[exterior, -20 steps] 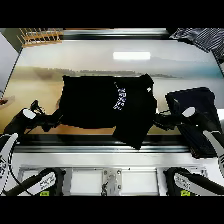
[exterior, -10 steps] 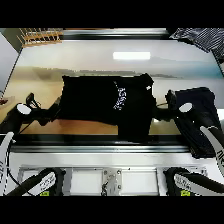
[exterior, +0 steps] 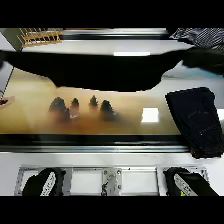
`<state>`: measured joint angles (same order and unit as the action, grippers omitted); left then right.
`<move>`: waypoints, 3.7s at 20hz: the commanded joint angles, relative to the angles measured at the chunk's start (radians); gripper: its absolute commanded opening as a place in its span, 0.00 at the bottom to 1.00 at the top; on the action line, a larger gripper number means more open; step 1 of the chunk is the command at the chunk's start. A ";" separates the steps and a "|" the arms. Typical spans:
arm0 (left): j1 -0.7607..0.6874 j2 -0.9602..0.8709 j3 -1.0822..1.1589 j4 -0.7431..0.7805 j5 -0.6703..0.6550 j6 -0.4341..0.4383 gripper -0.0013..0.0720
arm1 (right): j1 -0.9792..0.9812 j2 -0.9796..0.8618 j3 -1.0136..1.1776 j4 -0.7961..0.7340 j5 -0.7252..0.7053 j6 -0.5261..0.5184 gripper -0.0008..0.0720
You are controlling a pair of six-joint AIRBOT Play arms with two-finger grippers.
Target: Fold the clothes and pants, and hang the long-sleeved shirts on hangers.
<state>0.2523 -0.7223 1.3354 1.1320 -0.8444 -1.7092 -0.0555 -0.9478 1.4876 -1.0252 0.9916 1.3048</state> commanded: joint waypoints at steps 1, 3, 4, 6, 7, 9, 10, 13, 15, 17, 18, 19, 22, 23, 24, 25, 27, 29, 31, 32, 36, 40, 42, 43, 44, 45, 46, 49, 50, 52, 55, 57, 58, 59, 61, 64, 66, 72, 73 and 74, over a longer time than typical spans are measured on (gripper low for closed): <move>0.001 0.165 0.159 0.002 0.044 0.001 0.02 | 0.001 0.165 0.140 -0.011 -0.010 0.000 0.02; 0.001 0.232 0.197 0.002 0.092 0.001 0.02 | 0.001 0.247 0.140 -0.011 -0.026 0.002 0.02; 0.001 0.257 0.208 0.002 0.117 0.001 0.02 | 0.001 0.277 0.140 -0.011 -0.025 0.004 0.02; 0.001 0.289 0.219 0.002 0.150 0.002 0.02 | 0.001 0.322 0.140 -0.011 -0.025 0.004 0.02; 0.001 0.291 0.219 0.003 0.149 0.002 0.02 | 0.001 0.337 0.140 -0.011 -0.025 0.004 0.02; 0.001 0.254 0.219 0.002 0.120 0.002 0.02 | 0.001 0.340 0.140 -0.011 -0.023 0.020 0.02; 0.001 0.221 0.219 0.002 0.089 0.002 0.02 | 0.001 0.332 0.140 -0.011 -0.016 0.023 0.02; 0.001 0.061 0.218 0.002 -0.056 0.002 0.02 | 0.001 0.249 0.139 -0.012 0.045 0.093 0.02; 0.001 -0.080 0.218 0.000 -0.164 0.002 0.02 | 0.001 0.146 0.135 -0.016 0.123 0.099 0.02; 0.001 -0.239 0.211 -0.003 -0.250 0.003 0.02 | 0.001 0.019 0.121 -0.031 0.185 0.107 0.02; 0.000 -0.314 0.195 -0.004 -0.264 0.002 0.02 | 0.001 -0.059 0.116 -0.037 0.209 0.120 0.02; -0.002 -0.390 0.170 -0.011 -0.263 0.002 0.02 | 0.001 -0.137 0.115 -0.043 0.234 0.124 0.02; -0.035 -0.592 0.089 -0.010 -0.224 0.001 0.02 | 0.001 -0.394 0.115 -0.048 0.265 0.124 0.02; -0.053 -0.651 0.075 -0.009 -0.201 0.002 0.02 | 0.001 -0.472 0.116 -0.050 0.257 0.120 0.02; -0.071 -0.710 0.069 -0.009 -0.166 0.003 0.02 | 0.001 -0.547 0.117 -0.048 0.240 0.113 0.02; -0.088 -0.758 0.071 -0.009 -0.130 0.005 0.02 | 0.001 -0.623 0.117 -0.049 0.199 0.105 0.02; -0.123 -0.842 0.095 -0.007 -0.055 0.014 0.02 | 0.002 -0.717 0.117 -0.048 0.098 0.105 0.02; -0.145 -0.914 0.144 -0.008 -0.031 0.015 0.02 | 0.002 -0.766 0.117 -0.048 0.002 0.106 0.02; -0.153 -0.966 0.196 -0.006 -0.034 0.015 0.02 | 0.002 -0.771 0.117 -0.049 -0.053 0.106 0.02; -0.151 -0.979 0.213 -0.006 -0.033 0.015 0.02 | 0.001 -0.767 0.117 -0.052 -0.054 0.106 0.02; -0.147 -0.944 0.181 0.058 -0.041 0.014 0.02 | 0.008 -0.715 0.089 -0.226 0.031 0.136 0.02; -0.151 -0.814 -0.071 0.161 -0.006 0.008 0.02 | 0.008 -0.595 -0.111 -0.301 0.041 0.136 0.02; -0.151 -0.771 -0.195 0.158 0.040 0.011 0.02 | 0.008 -0.555 -0.212 -0.303 0.030 0.136 0.02; -0.154 -0.760 -0.243 0.154 0.065 0.011 0.02 | 0.008 -0.546 -0.252 -0.303 0.028 0.136 0.02; -0.161 -0.752 -0.280 0.149 0.086 0.011 0.02 | 0.008 -0.542 -0.283 -0.303 0.026 0.136 0.02; -0.169 -0.751 -0.308 0.149 0.098 0.011 0.02 | 0.009 -0.542 -0.311 -0.300 0.026 0.136 0.02; -0.180 -0.752 -0.330 0.150 0.098 0.011 0.02 | 0.010 -0.542 -0.333 -0.299 0.025 0.137 0.02; -0.212 -0.752 -0.371 0.151 0.113 0.011 0.02 | 0.010 -0.543 -0.378 -0.296 0.007 0.137 0.03; -0.217 -0.751 -0.370 0.149 0.111 0.010 0.02 | 0.010 -0.544 -0.380 -0.294 0.008 0.137 0.04; -0.217 -0.726 -0.369 0.148 0.116 0.009 0.59 | 0.008 -0.540 -0.379 -0.264 0.021 0.153 0.07; -0.176 -0.613 -0.369 0.153 0.093 -0.008 0.82 | 0.000 -0.487 -0.369 -0.265 0.074 0.155 0.88; -0.112 -0.525 -0.371 0.183 -0.010 -0.008 0.82 | -0.026 -0.392 -0.369 -0.311 0.114 0.156 0.88; -0.075 -0.482 -0.382 0.214 -0.080 -0.008 0.82 | -0.044 -0.331 -0.370 -0.333 0.132 0.165 0.88; -0.034 -0.438 -0.416 0.223 -0.126 -0.008 0.82 | -0.064 -0.269 -0.370 -0.337 0.144 0.166 0.88; 0.036 -0.358 -0.529 0.219 -0.161 -0.008 0.82 | -0.086 -0.166 -0.370 -0.337 0.141 0.165 0.88; 0.093 -0.256 -0.739 0.181 -0.146 -0.008 0.82 | -0.086 -0.066 -0.370 -0.330 0.139 0.166 0.88; 0.098 -0.210 -0.854 0.126 -0.110 -0.008 0.82 | -0.086 -0.042 -0.370 -0.325 0.138 0.166 0.88; 0.003 -0.278 -0.954 -0.021 0.016 -0.008 0.82 | -0.086 -0.040 -0.370 -0.318 0.139 0.166 0.88; -0.024 -0.311 -0.938 -0.038 0.042 -0.010 0.82 | -0.086 -0.040 -0.370 -0.318 0.139 0.166 0.88; -0.057 -0.343 -0.918 -0.046 0.068 -0.030 0.82 | -0.086 -0.040 -0.370 -0.318 0.139 0.166 0.88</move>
<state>0.2581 -1.0042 0.4114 1.1431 -0.8509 -1.7195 -0.1413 -0.9928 1.1175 -1.3468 1.1305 1.4700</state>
